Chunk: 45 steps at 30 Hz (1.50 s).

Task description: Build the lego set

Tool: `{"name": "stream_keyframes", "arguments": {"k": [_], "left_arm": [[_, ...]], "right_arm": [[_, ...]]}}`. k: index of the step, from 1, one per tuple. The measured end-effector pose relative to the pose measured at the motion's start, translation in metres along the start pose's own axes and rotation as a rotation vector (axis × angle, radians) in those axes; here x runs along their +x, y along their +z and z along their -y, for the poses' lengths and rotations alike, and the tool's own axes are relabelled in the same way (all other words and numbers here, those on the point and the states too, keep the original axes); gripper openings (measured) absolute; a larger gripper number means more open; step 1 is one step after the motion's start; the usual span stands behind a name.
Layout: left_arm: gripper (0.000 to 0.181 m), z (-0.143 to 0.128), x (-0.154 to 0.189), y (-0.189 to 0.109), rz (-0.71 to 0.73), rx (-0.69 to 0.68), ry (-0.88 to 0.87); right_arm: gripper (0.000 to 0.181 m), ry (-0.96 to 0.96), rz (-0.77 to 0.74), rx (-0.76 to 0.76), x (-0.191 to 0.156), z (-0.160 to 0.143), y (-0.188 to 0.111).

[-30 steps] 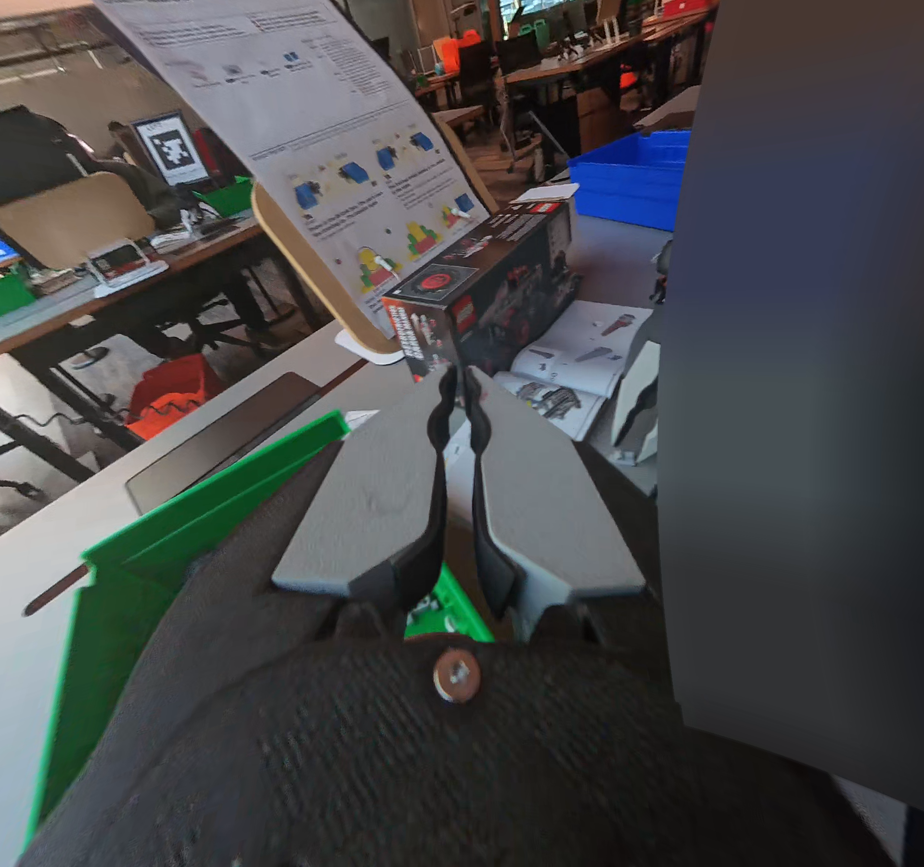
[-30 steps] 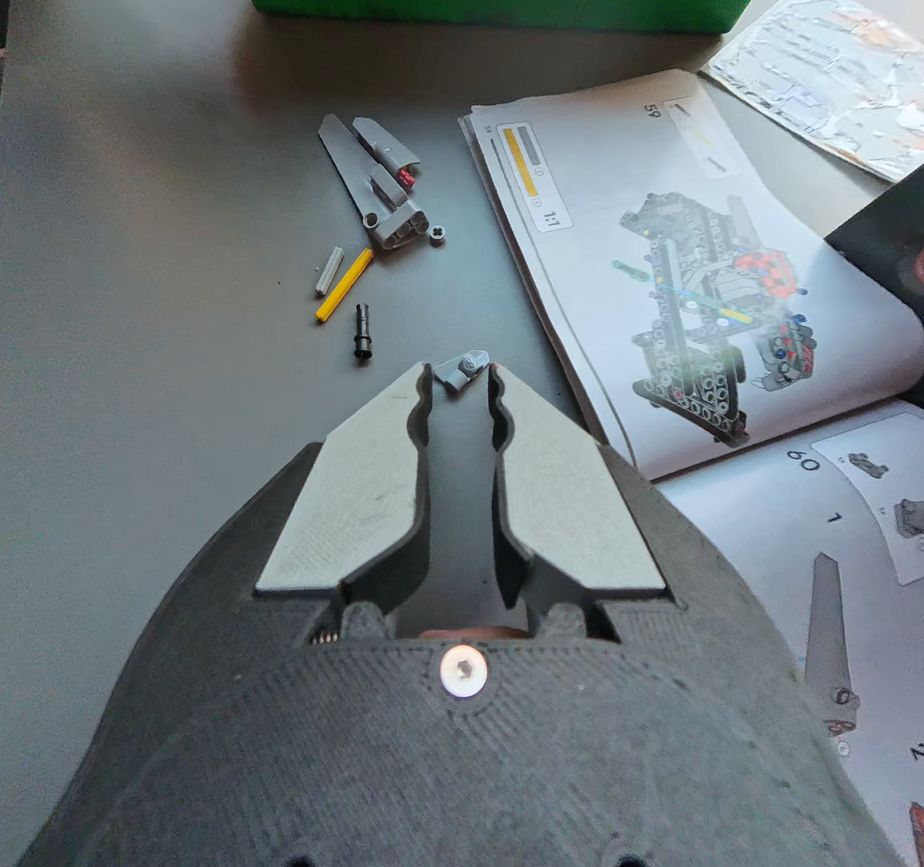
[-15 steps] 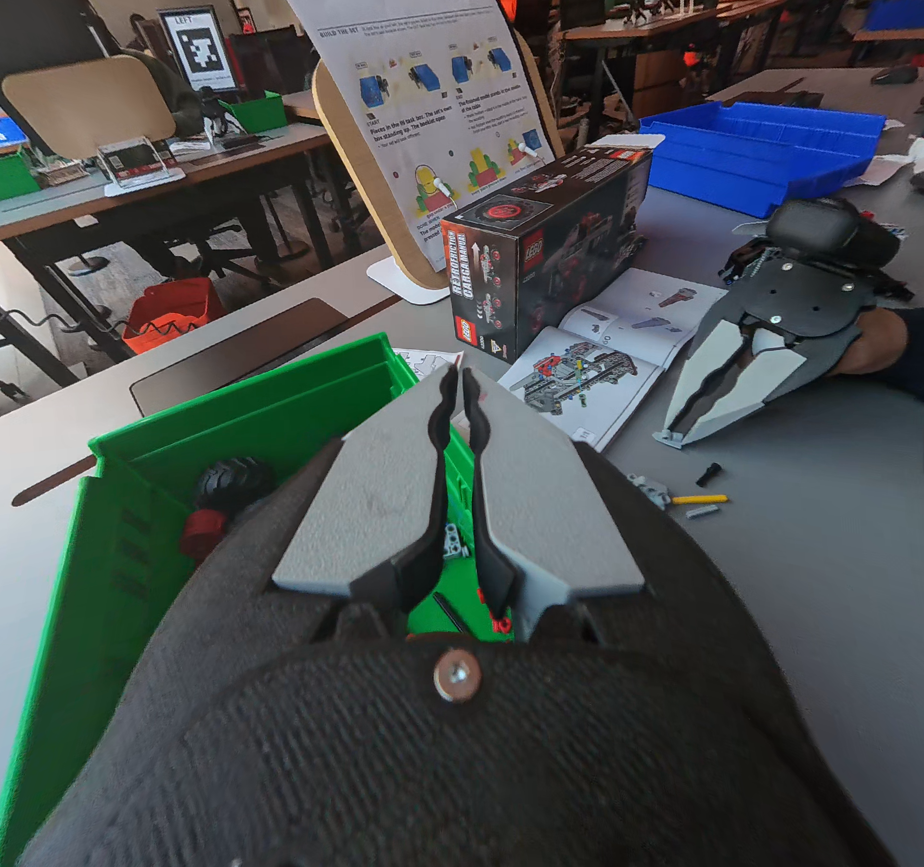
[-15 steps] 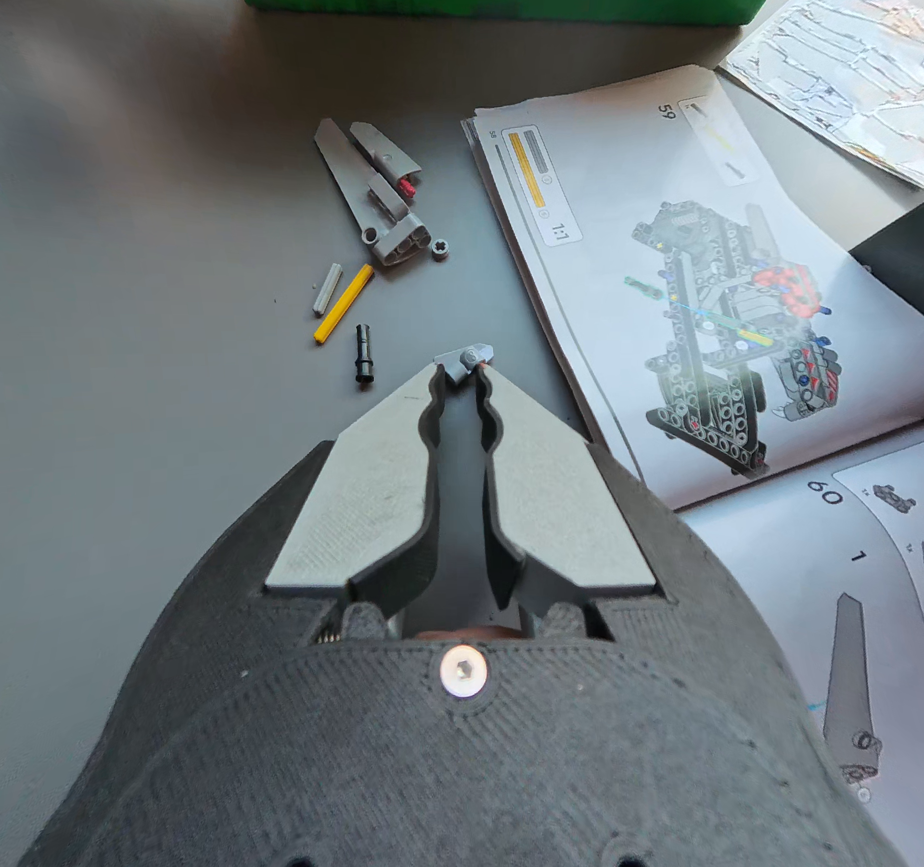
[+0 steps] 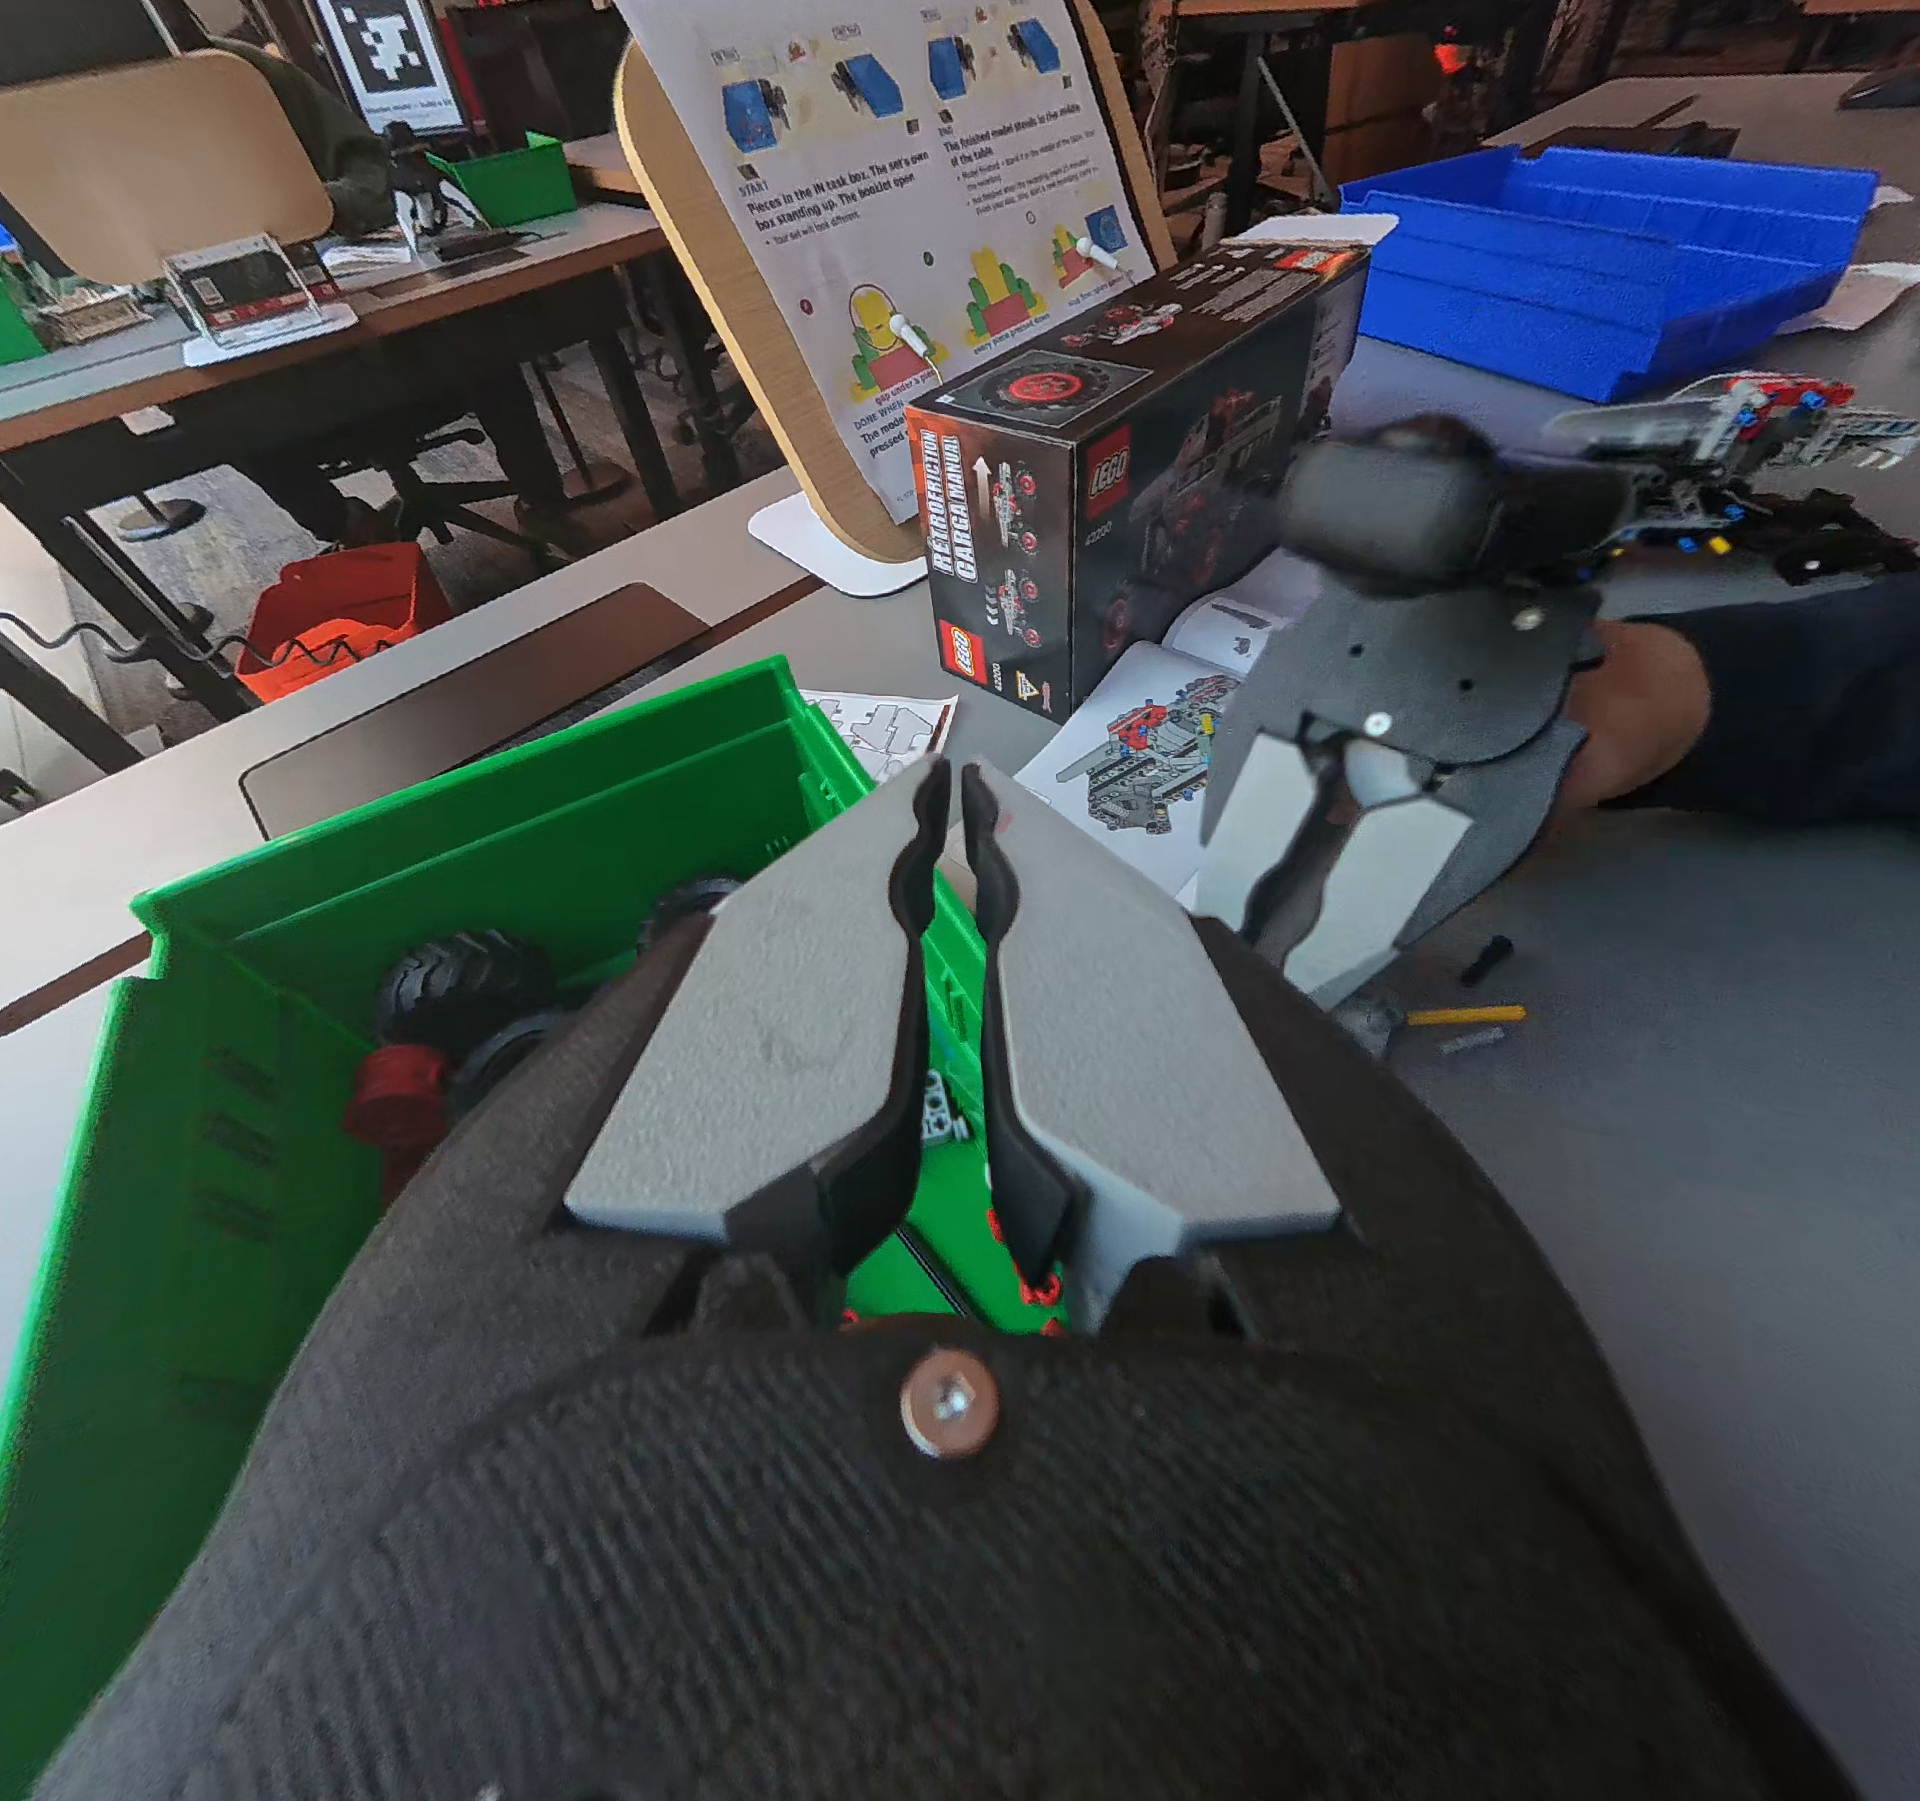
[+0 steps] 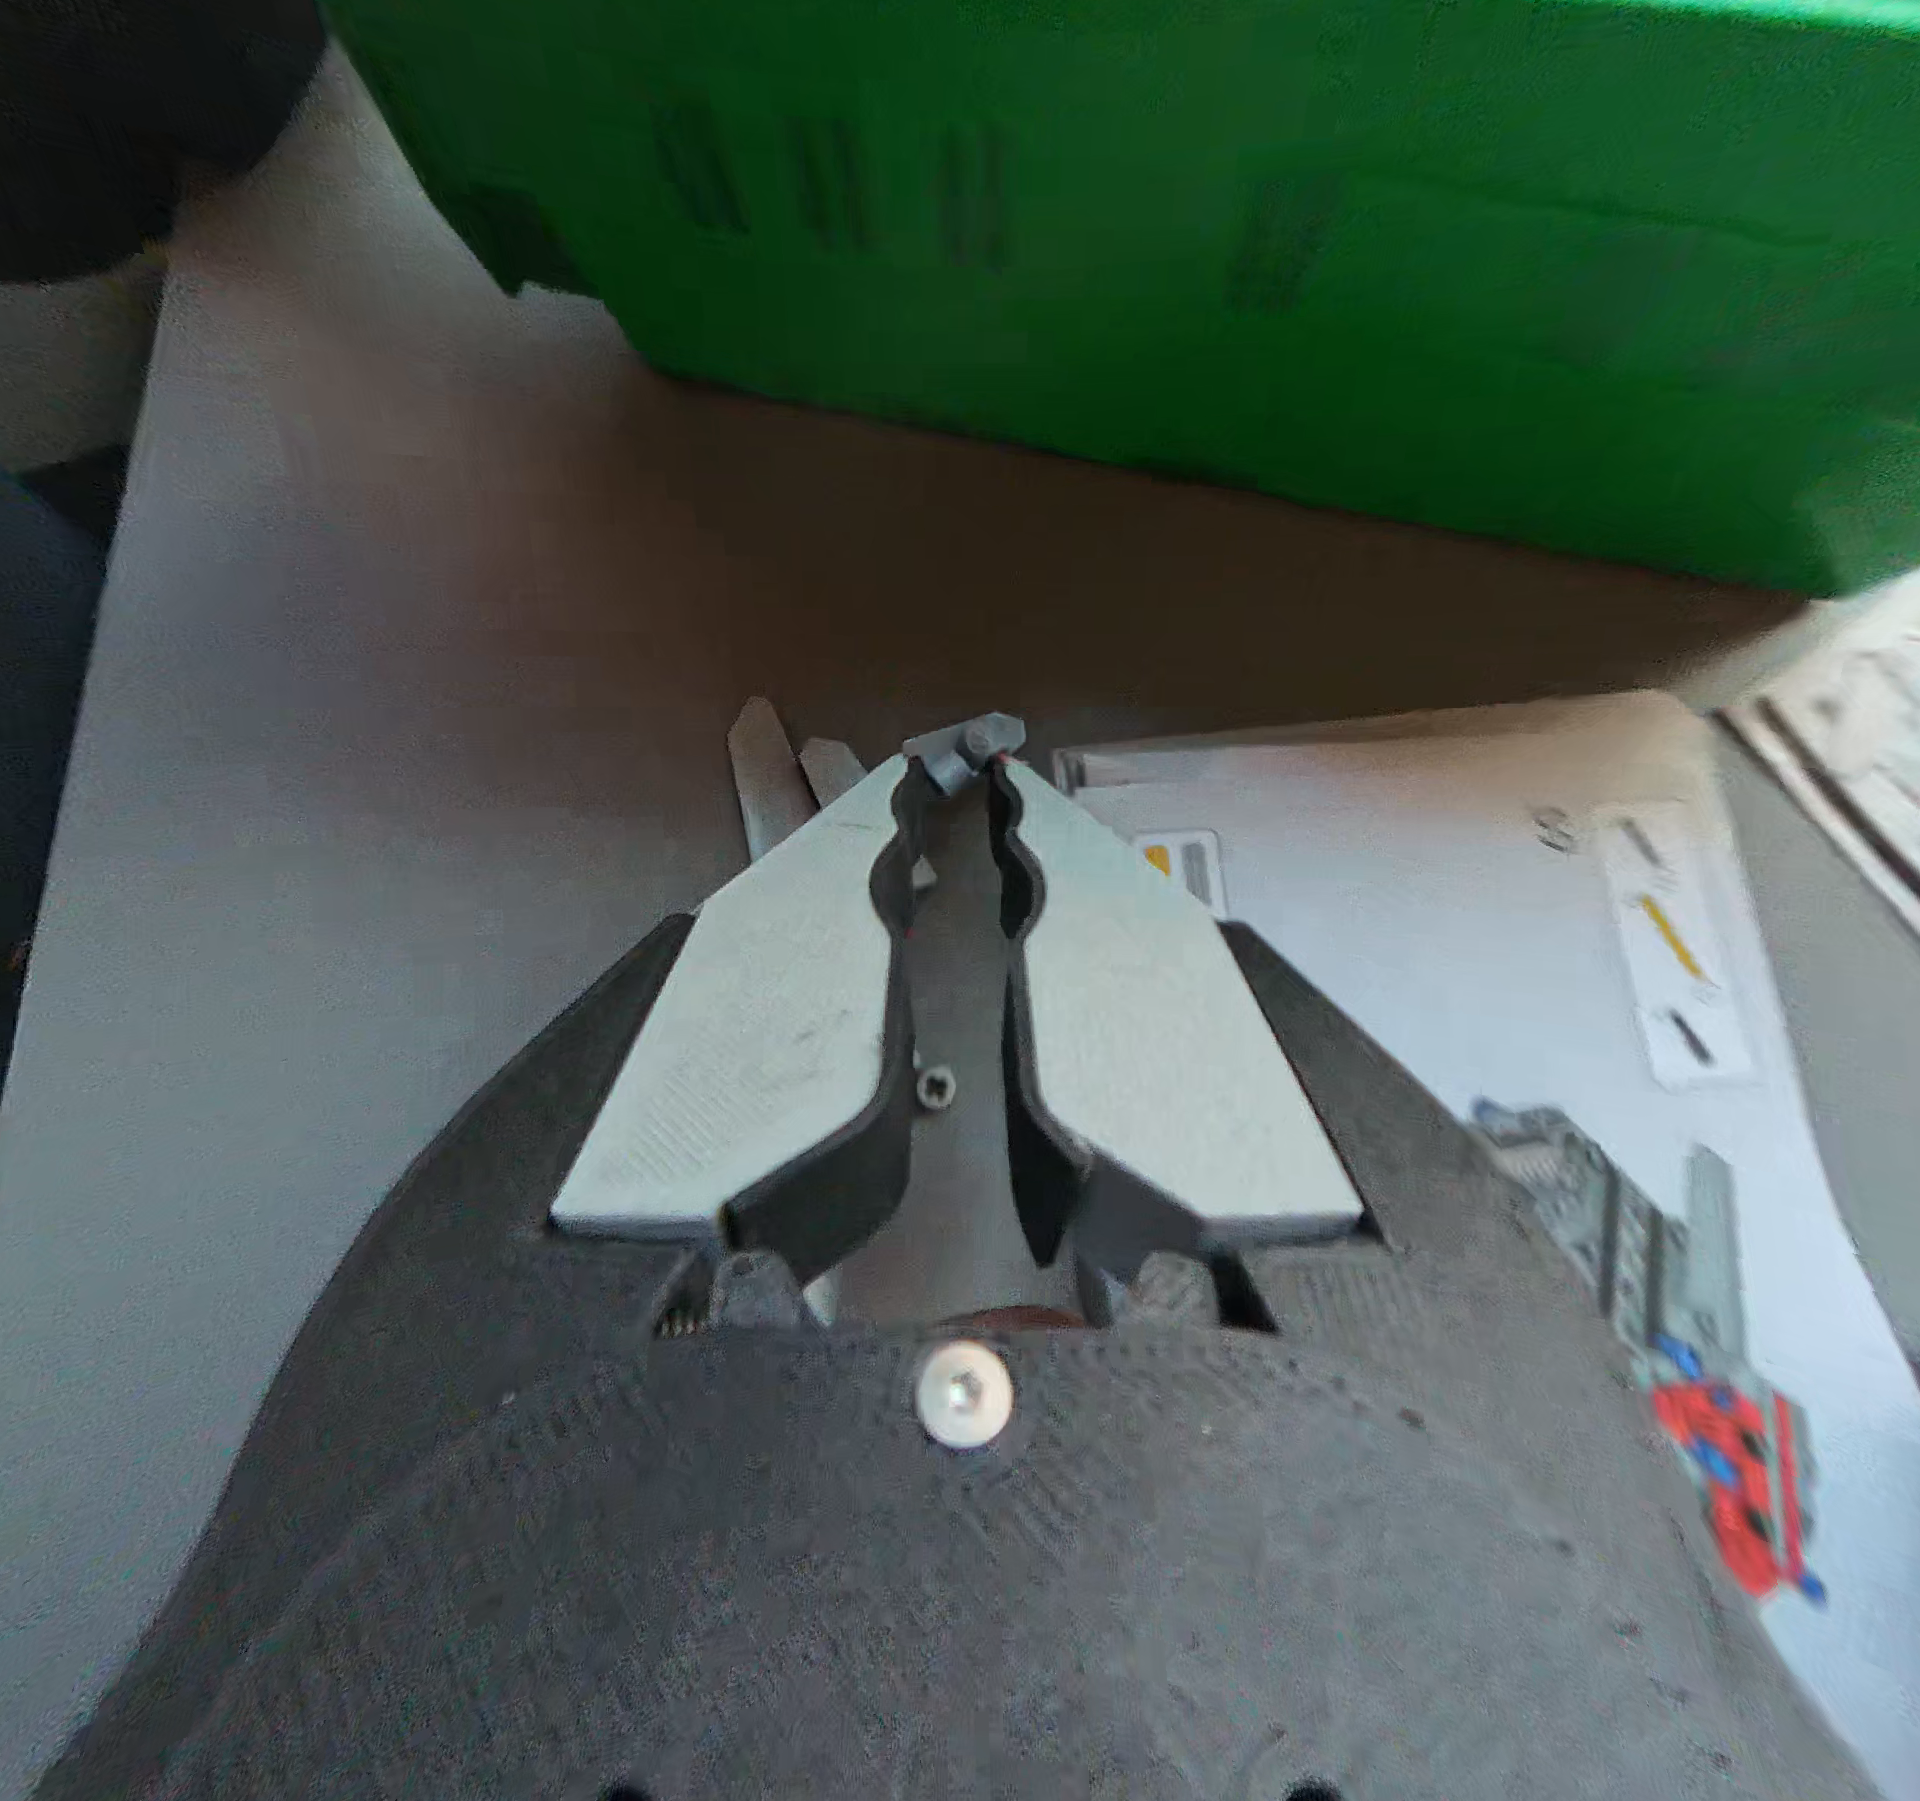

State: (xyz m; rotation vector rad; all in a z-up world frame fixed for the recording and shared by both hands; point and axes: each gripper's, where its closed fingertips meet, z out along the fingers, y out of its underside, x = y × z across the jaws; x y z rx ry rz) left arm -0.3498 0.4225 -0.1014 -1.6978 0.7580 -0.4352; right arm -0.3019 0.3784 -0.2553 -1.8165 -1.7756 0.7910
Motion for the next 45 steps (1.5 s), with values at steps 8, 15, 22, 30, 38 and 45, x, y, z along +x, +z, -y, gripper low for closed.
{"name": "stream_keyframes", "arguments": {"k": [8,15,22,30,38,45], "left_arm": [[0.0,-0.002,-0.002,-0.001,-0.011,-0.006,-0.024],[0.001,0.004,-0.001,-0.004,-0.01,0.016,-0.02],[0.001,-0.004,0.001,0.003,-0.007,-0.016,-0.007],[0.0,-0.001,-0.004,-0.001,-0.005,-0.002,-0.025],[0.001,0.002,0.003,-0.003,-0.017,0.005,-0.007],[0.0,-0.003,0.0,0.001,-0.009,-0.012,-0.01]], "right_arm": [[0.016,0.005,-0.047,-0.008,0.007,-0.004,-0.024],[0.016,0.079,-0.037,-0.016,-0.007,-0.052,-0.057],[0.004,0.033,-0.009,-0.026,-0.007,-0.041,-0.021],[0.02,0.02,0.022,0.0,-0.013,-0.022,-0.035],[0.025,-0.044,0.003,-0.038,-0.042,-0.041,-0.036],[0.032,-0.123,0.091,-0.036,-0.048,-0.008,-0.01]]}}
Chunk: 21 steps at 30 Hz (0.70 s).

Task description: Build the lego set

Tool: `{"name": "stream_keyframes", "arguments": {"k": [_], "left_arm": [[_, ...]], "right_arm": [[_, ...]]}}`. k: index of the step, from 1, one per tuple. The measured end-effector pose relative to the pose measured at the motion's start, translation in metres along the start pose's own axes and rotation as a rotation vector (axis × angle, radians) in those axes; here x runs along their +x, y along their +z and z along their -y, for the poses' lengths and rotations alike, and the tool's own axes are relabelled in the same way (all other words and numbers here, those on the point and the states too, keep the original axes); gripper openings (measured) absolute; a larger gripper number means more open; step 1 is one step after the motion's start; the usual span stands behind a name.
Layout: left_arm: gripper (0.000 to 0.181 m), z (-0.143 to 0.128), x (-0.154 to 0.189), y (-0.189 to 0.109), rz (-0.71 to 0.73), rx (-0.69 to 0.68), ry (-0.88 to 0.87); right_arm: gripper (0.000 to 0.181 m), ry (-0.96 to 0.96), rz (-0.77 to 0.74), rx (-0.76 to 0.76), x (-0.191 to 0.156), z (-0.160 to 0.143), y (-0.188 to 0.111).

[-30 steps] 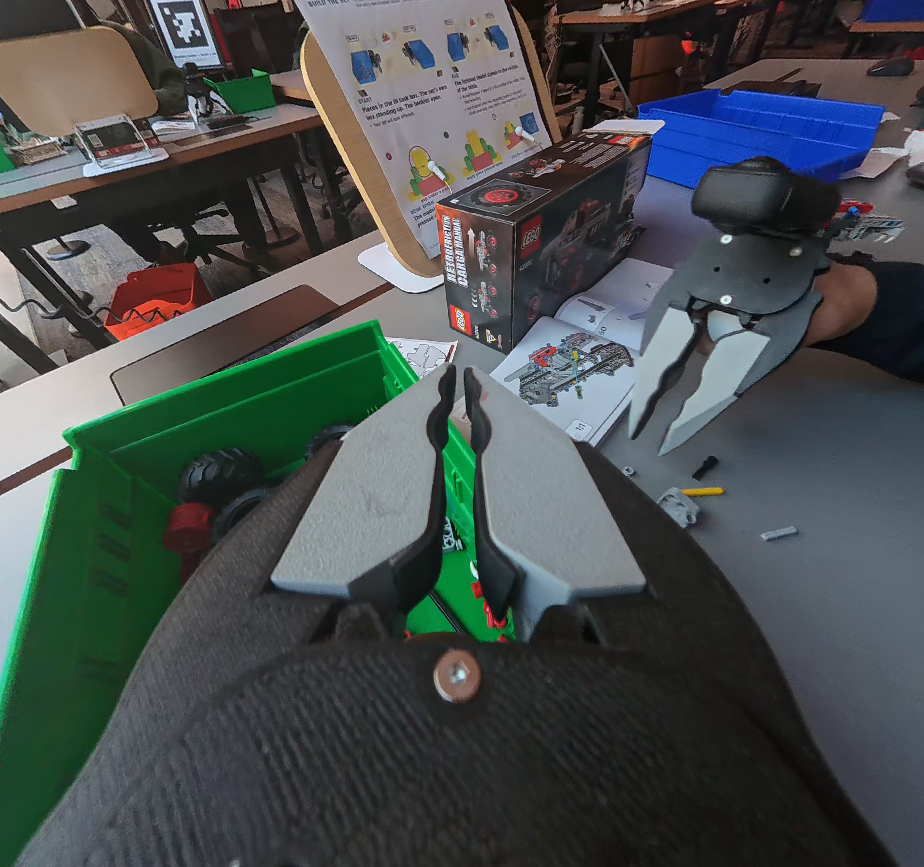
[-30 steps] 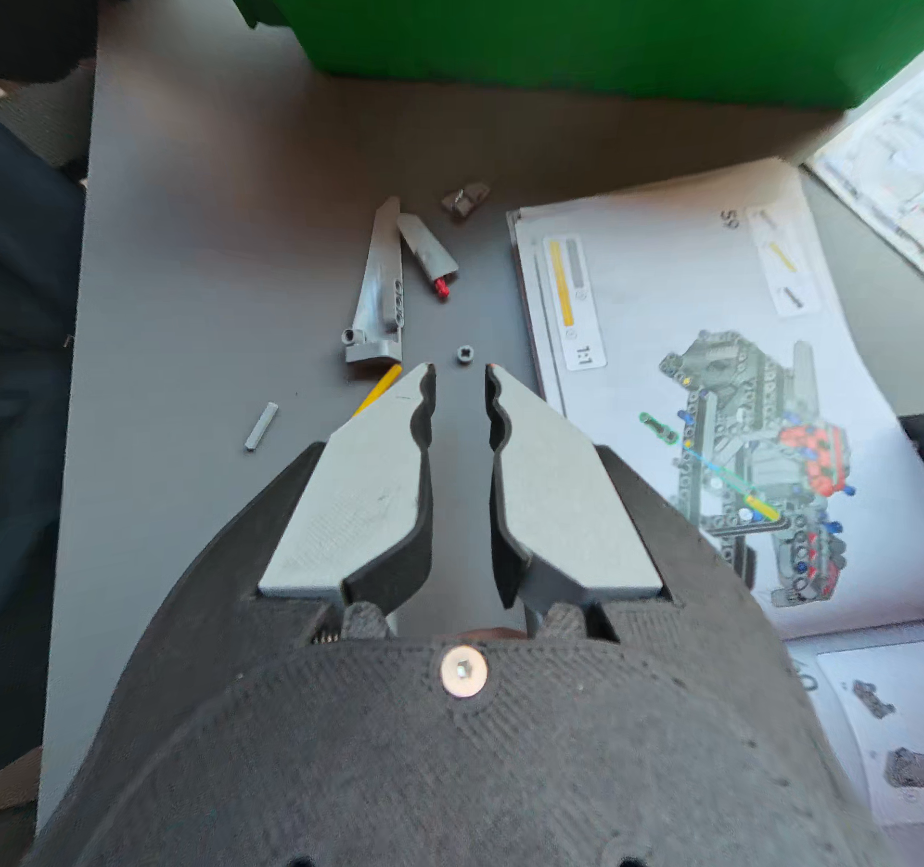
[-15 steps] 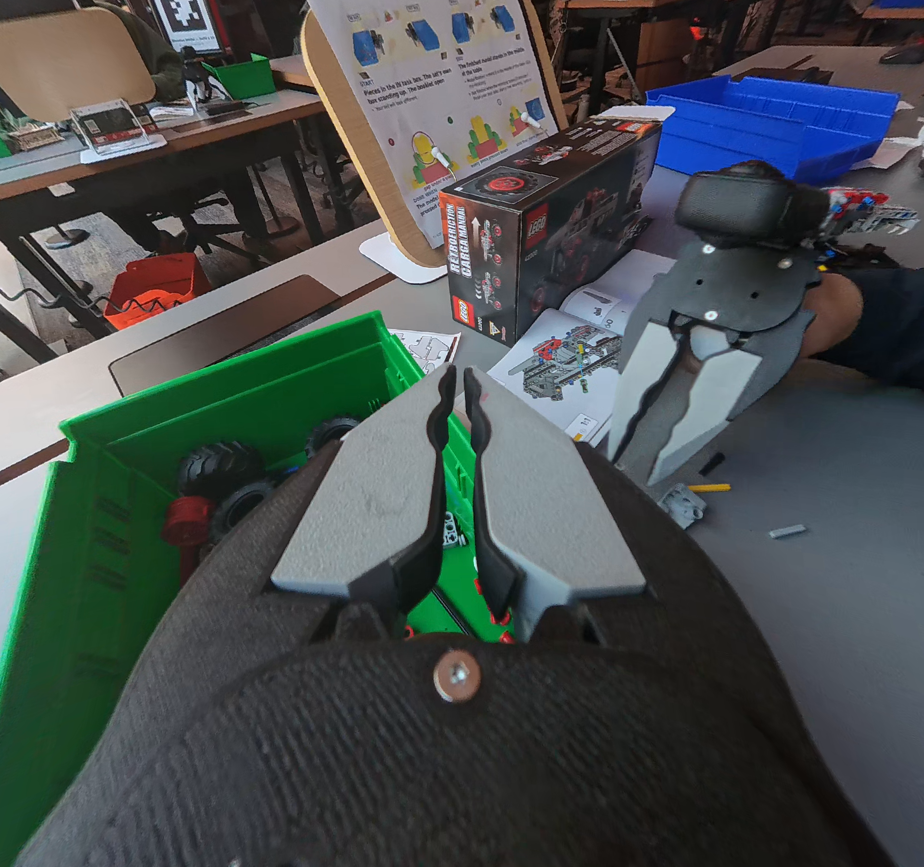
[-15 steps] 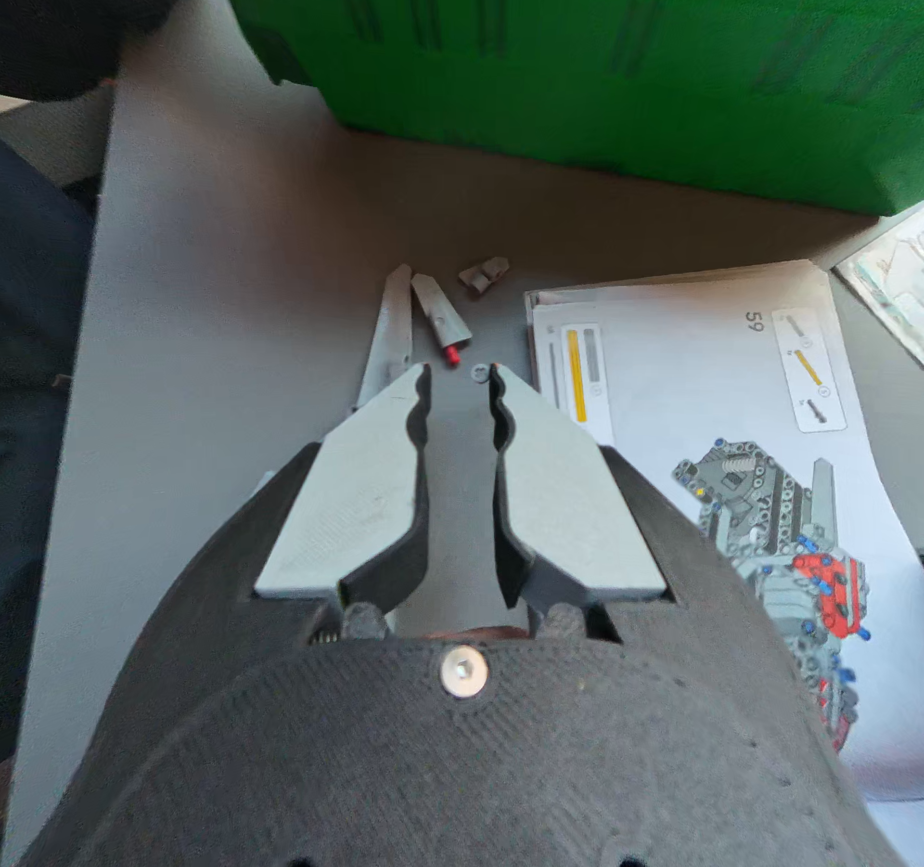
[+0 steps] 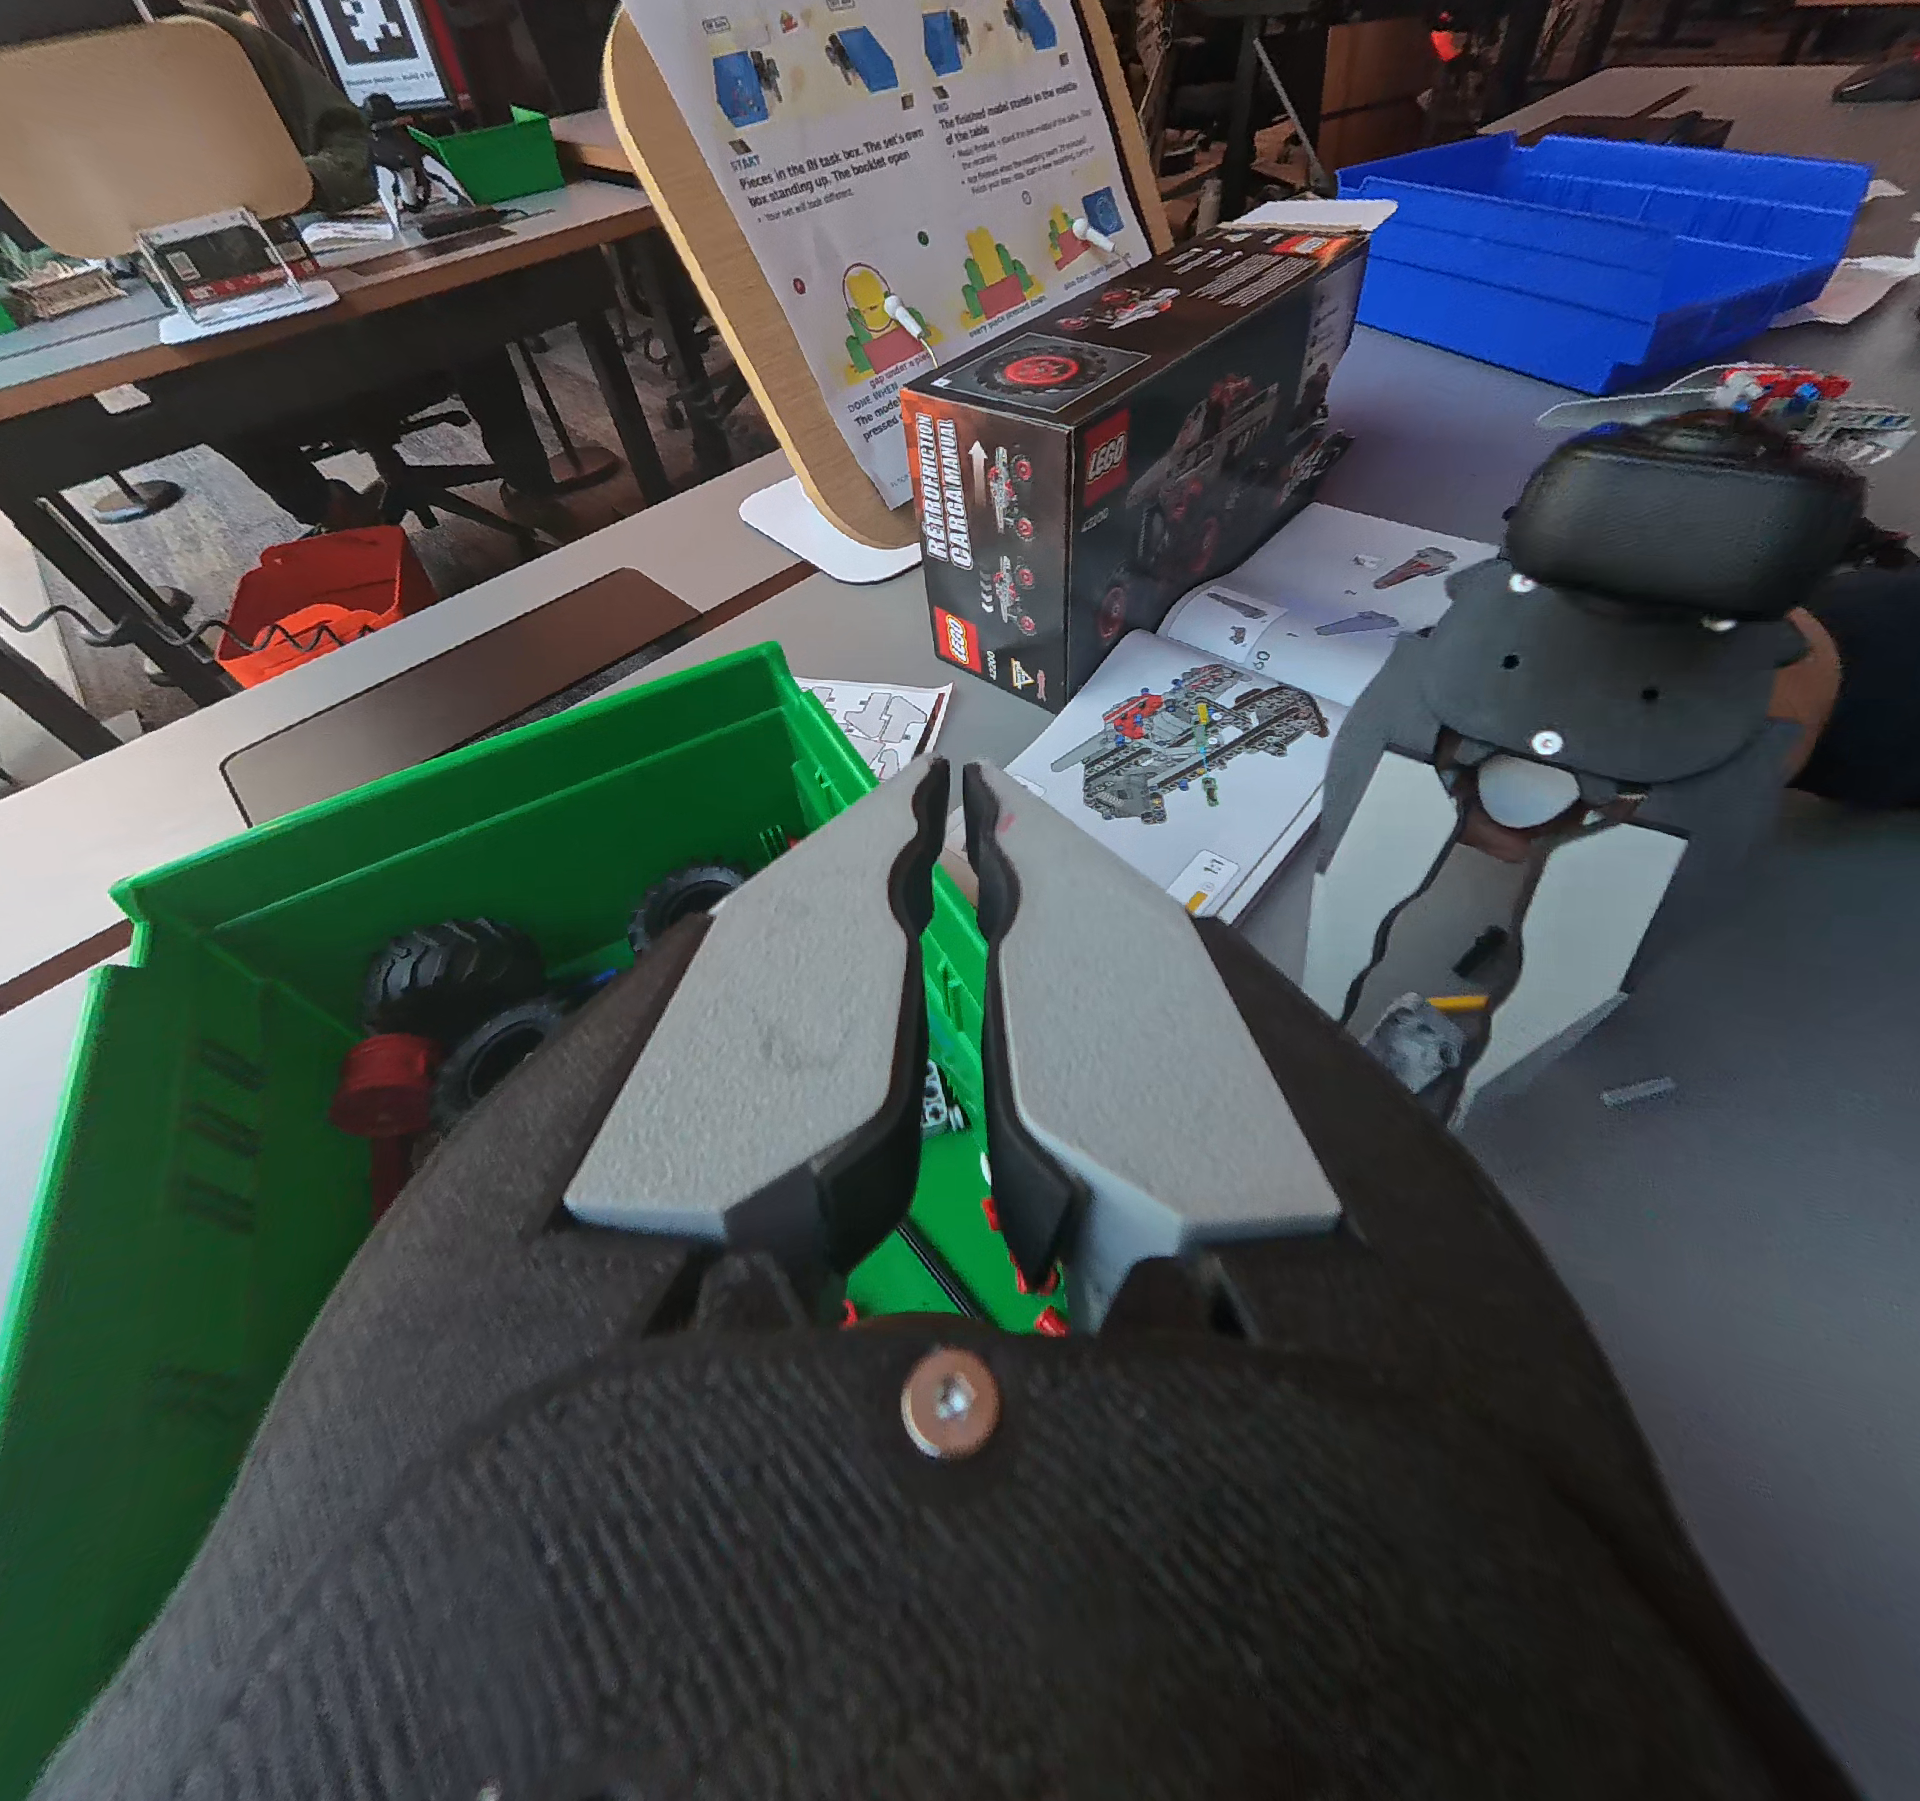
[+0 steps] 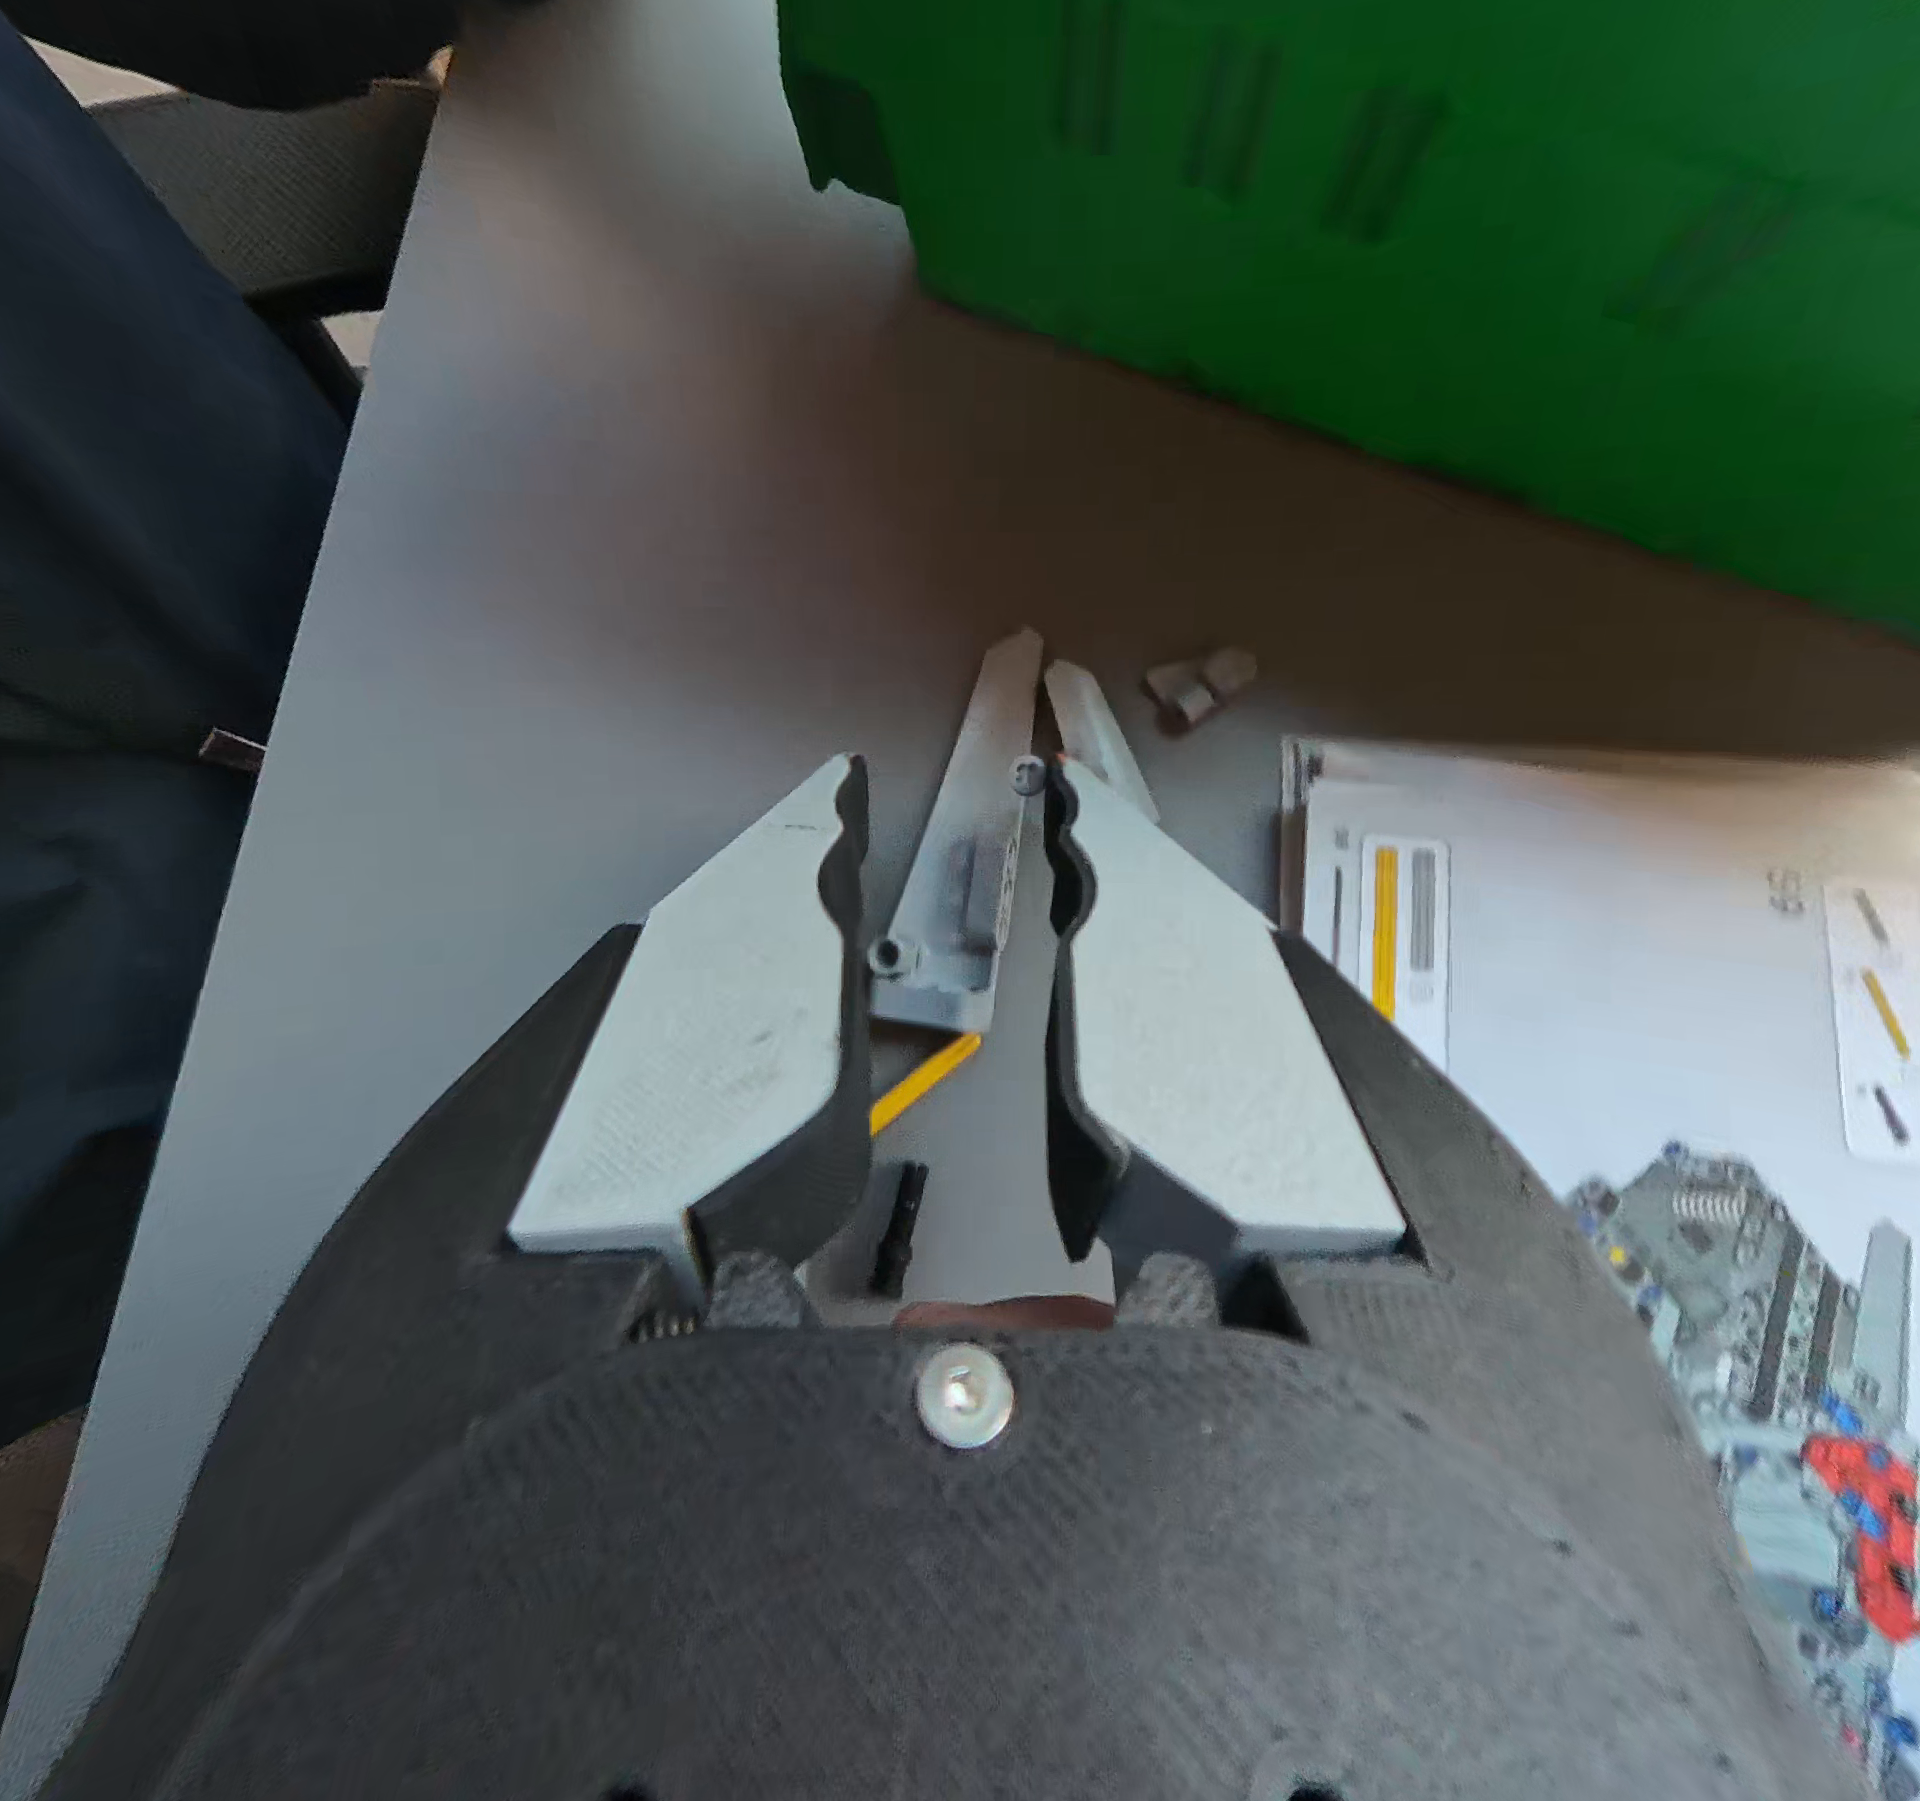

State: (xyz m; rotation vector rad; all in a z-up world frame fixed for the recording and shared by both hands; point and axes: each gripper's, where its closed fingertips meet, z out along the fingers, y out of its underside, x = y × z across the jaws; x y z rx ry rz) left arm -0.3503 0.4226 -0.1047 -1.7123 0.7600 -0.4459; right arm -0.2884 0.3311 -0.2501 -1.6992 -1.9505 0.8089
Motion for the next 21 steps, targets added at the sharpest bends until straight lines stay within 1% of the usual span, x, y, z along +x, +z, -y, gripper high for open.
{"name": "stream_keyframes", "arguments": {"k": [2,4,7,9,10,12,13,16,17,19,21], "left_arm": [[0.0,-0.001,-0.001,0.0,-0.004,-0.001,-0.009],[0.0,-0.001,-0.001,0.0,-0.009,-0.002,-0.014],[0.0,0.0,0.0,0.0,-0.012,-0.001,-0.01],[0.0,0.001,0.001,-0.001,-0.011,0.003,-0.006],[0.0,0.001,0.001,-0.002,-0.011,0.004,-0.007],[0.0,0.002,0.0,-0.002,-0.011,0.006,-0.009],[0.0,0.002,0.0,-0.002,-0.01,0.007,-0.01],[0.0,0.003,0.0,-0.004,-0.011,0.013,-0.012],[0.0,0.003,0.001,-0.004,-0.012,0.014,-0.012],[0.0,0.004,0.002,-0.004,-0.013,0.014,-0.008],[0.0,0.003,0.003,-0.003,-0.015,0.01,-0.005]], "right_arm": [[0.036,-0.021,-0.002,-0.045,0.003,-0.003,0.008],[0.04,-0.02,-0.014,-0.054,0.008,-0.002,0.012],[0.048,0.011,0.103,-0.009,-0.009,0.01,0.011],[0.049,-0.022,0.062,0.02,-0.006,0.015,0.008],[0.05,-0.027,0.028,0.009,-0.001,0.012,0.007],[0.054,-0.002,0.005,-0.019,0.002,0.003,0.001],[0.053,0.008,-0.004,-0.025,0.002,-0.002,-0.005],[0.034,0.002,-0.054,-0.025,-0.002,-0.015,-0.023],[0.031,0.002,-0.065,-0.033,-0.004,-0.02,-0.027],[0.029,0.002,-0.085,-0.064,-0.007,-0.029,-0.029],[0.031,0.002,-0.087,-0.093,-0.008,-0.034,-0.023]]}}
